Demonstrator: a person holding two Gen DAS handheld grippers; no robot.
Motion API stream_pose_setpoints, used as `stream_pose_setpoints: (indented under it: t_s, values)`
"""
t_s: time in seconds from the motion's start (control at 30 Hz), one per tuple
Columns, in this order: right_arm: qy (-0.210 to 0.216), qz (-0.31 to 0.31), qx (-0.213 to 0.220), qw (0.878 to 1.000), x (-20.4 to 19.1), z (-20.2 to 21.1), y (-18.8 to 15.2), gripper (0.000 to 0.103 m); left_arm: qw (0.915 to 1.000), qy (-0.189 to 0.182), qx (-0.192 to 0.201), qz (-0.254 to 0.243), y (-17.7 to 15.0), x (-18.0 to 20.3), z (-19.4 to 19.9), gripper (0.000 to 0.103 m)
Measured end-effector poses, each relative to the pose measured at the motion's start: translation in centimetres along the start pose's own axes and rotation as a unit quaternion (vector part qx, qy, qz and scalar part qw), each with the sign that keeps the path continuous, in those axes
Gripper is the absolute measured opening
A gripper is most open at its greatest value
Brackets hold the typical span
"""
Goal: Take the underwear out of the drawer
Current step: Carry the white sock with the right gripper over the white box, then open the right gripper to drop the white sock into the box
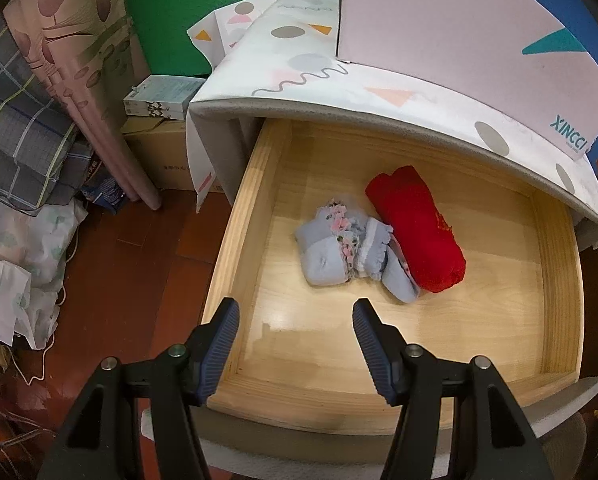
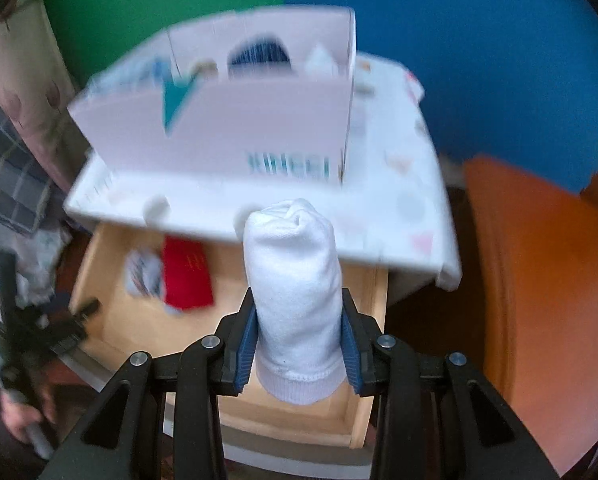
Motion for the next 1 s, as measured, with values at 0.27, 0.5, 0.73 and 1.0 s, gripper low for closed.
stream_pose_setpoints:
  t_s: [0.27,0.5,0.73,1.0]
  values:
    - [-0.008,0.012,0.049,0.999,0.1,4.2,7.7,0.034,0.9995,-0.013,0.017,0.022,0.0,-0.6,0.7,0.061]
    - [-0.027,0.014,0.045,0.999,-0.8,2.6,13.6,0.034,0.9988,-0.024,0.022,0.037,0.1,-1.0,0.9,0.061]
    - [-0.067,0.016,0.008,0.998,-0.1,-2.5,16.1,0.034,0.9975,-0.036,0.026,0.054,0.1,-1.6,0.9,0.061]
    - [-0.078,0.022,-0.011,0.997,-0.3,-5.6,16.3,0.039,0.9983,-0.026,0.023,0.048,0.1,-1.2,0.6,0.061]
Point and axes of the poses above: each gripper's, at about its wrist camera, not at the fingertips, and z roughly against the way its jaws point, x to its right, y to its top, the point moved 4 cm from there along -z, roughly the way its jaws point, and after that the axes turned 10 degrees about -x, right-handed, at the moved point
